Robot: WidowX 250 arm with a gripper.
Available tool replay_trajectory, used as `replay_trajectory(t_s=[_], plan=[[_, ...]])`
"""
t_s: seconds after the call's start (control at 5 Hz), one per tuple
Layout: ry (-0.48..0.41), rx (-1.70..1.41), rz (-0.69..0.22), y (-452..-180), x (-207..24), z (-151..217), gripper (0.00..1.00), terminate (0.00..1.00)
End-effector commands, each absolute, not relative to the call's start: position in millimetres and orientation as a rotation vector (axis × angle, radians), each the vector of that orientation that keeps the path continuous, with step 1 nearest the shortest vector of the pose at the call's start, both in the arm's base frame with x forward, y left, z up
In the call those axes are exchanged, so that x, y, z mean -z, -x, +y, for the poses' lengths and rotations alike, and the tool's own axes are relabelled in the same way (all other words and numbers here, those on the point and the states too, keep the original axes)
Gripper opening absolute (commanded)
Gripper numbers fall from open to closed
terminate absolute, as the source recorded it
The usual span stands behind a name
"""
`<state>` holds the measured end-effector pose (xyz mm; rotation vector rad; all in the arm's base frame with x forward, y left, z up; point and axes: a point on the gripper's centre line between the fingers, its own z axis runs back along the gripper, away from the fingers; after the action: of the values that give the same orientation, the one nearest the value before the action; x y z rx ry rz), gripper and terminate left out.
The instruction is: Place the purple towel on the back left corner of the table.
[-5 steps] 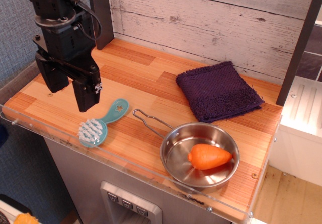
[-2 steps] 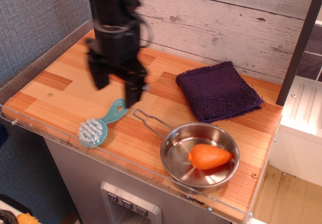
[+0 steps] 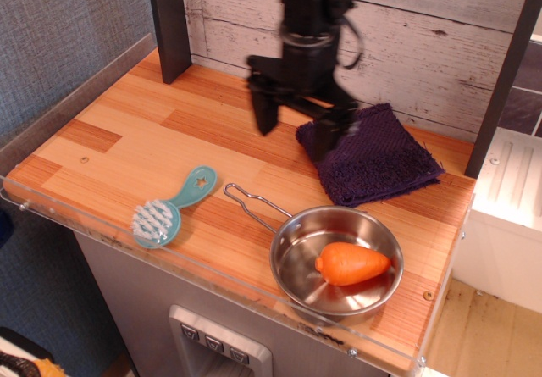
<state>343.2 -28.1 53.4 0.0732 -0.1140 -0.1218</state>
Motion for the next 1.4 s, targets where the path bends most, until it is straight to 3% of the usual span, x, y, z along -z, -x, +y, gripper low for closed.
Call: replay_trajectory(t_s=[0.0, 0.4, 1.0, 1.2], plan=[[-0.017, 0.064, -0.221, -373, -68, -55, 1.0, 0.0], [-0.017, 0.104, -0.213, -377, -54, -70, 1.0, 0.0], [-0.117, 0.14, -0.099, -372, 9, -54, 1.0, 0.0], [-0.13, 0.095, -0.075, -371, 12, -38, 1.0, 0.0]])
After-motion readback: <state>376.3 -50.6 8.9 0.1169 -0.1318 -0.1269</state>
